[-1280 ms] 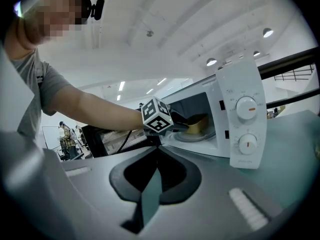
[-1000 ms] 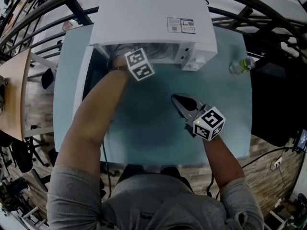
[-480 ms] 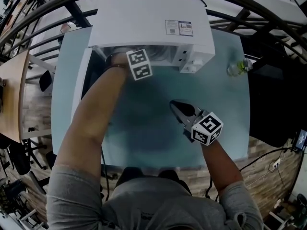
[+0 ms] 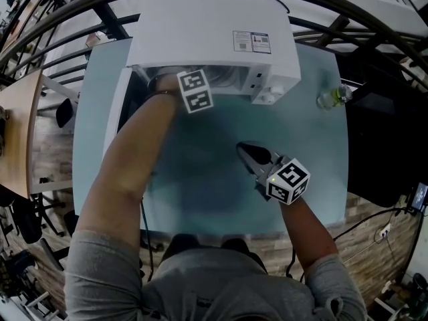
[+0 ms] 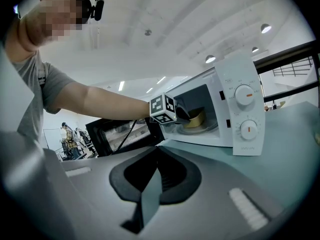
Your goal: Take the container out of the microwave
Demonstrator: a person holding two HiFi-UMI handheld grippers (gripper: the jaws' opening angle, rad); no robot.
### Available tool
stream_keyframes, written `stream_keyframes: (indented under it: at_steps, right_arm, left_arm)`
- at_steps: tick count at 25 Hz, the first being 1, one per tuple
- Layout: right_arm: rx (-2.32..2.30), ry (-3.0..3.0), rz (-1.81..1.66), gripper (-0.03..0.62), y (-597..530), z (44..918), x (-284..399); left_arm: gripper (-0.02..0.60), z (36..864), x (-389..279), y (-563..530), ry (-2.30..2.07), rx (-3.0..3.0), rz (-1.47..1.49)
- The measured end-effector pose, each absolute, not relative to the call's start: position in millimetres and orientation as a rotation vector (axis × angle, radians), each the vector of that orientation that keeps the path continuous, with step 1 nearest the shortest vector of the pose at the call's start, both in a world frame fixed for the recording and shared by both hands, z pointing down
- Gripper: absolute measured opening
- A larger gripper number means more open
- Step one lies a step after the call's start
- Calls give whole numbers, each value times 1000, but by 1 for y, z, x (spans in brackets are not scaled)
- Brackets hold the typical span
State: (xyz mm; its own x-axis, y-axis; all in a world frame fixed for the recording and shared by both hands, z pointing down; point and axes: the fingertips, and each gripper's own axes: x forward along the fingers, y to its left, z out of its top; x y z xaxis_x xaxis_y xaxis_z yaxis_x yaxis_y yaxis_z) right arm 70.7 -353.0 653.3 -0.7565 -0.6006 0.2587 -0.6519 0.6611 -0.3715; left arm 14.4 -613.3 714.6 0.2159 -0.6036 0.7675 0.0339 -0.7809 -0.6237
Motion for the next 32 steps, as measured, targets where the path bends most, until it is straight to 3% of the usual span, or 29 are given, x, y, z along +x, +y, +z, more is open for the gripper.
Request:
stream_keyframes:
  at_steps: [17,32]
  right_arm:
    - [1043,-2755,639,3,-339,623,62]
    - [1057,-2749,578,3,-310,570,69]
  left_arm:
    - [25,688,17,-550,405,-2020,-1578]
    - [26,645,5,-426,221,-2171,-1512]
